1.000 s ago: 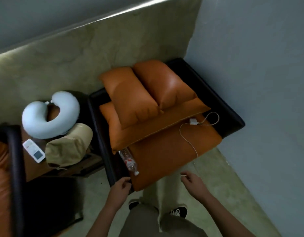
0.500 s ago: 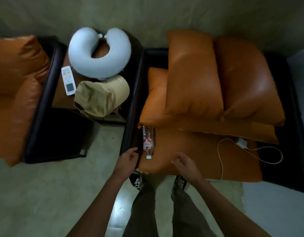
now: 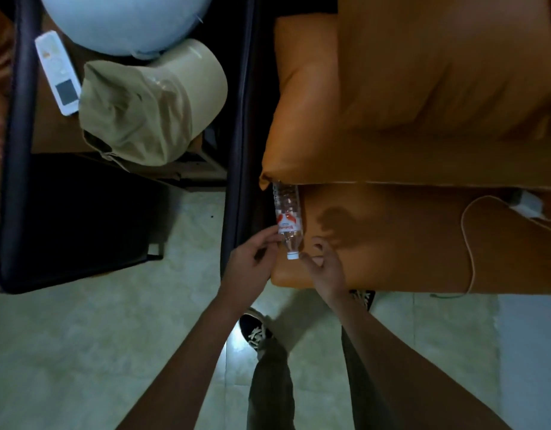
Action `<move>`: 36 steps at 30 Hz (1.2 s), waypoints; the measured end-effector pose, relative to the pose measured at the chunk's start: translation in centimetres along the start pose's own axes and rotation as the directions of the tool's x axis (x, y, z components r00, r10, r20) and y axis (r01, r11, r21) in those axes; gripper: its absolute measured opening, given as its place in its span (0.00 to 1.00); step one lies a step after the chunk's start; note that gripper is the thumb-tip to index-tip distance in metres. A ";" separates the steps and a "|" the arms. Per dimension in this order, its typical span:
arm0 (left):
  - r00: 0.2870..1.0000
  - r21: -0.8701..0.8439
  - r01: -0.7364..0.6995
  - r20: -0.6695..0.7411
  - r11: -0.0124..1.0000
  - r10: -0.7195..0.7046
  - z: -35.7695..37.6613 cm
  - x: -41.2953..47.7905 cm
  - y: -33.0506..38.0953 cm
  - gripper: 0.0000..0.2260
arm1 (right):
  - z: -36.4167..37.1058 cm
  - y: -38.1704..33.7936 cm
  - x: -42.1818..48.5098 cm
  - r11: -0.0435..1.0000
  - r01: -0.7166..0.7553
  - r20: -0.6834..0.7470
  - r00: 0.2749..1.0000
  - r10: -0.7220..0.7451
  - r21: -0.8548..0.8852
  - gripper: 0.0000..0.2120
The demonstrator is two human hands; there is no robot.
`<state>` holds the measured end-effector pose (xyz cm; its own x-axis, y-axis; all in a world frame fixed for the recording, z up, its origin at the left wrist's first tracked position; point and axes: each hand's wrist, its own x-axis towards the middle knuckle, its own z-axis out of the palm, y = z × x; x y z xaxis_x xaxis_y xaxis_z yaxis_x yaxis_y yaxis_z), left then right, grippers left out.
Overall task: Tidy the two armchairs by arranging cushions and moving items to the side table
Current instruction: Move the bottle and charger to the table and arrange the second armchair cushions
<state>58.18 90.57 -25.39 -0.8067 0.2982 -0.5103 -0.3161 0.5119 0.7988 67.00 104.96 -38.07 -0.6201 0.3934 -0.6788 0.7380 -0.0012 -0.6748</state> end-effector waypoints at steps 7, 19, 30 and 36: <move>0.990 -0.061 -0.025 0.134 0.998 0.033 -0.2 0.1 -3.8 0.21 | 5.4 4.4 1.9 0.995 -0.002 -0.103 0.995 0.013 0.103 0.29; 0.984 -0.039 -0.056 0.168 0.998 0.062 -1.1 0.8 -6.8 0.18 | 6.9 4.5 4.1 0.978 0.152 -0.130 0.982 -0.134 0.141 0.29; 0.995 0.068 -0.001 0.104 0.998 -0.006 -3.1 -1.9 -4.2 0.12 | -3.6 1.3 -3.6 0.969 0.229 -0.281 0.927 -0.247 -0.096 0.11; 0.998 0.130 -0.067 0.029 0.989 0.064 -6.3 -3.1 -0.7 0.12 | -9.6 -3.7 -9.7 0.907 0.324 -0.137 0.919 -0.369 -0.270 0.04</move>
<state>57.82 84.21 -22.38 -0.8102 0.3540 -0.4671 -0.1936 0.5907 0.7833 72.89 109.98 -26.20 -0.8058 0.4883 -0.3350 0.5404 0.3749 -0.7533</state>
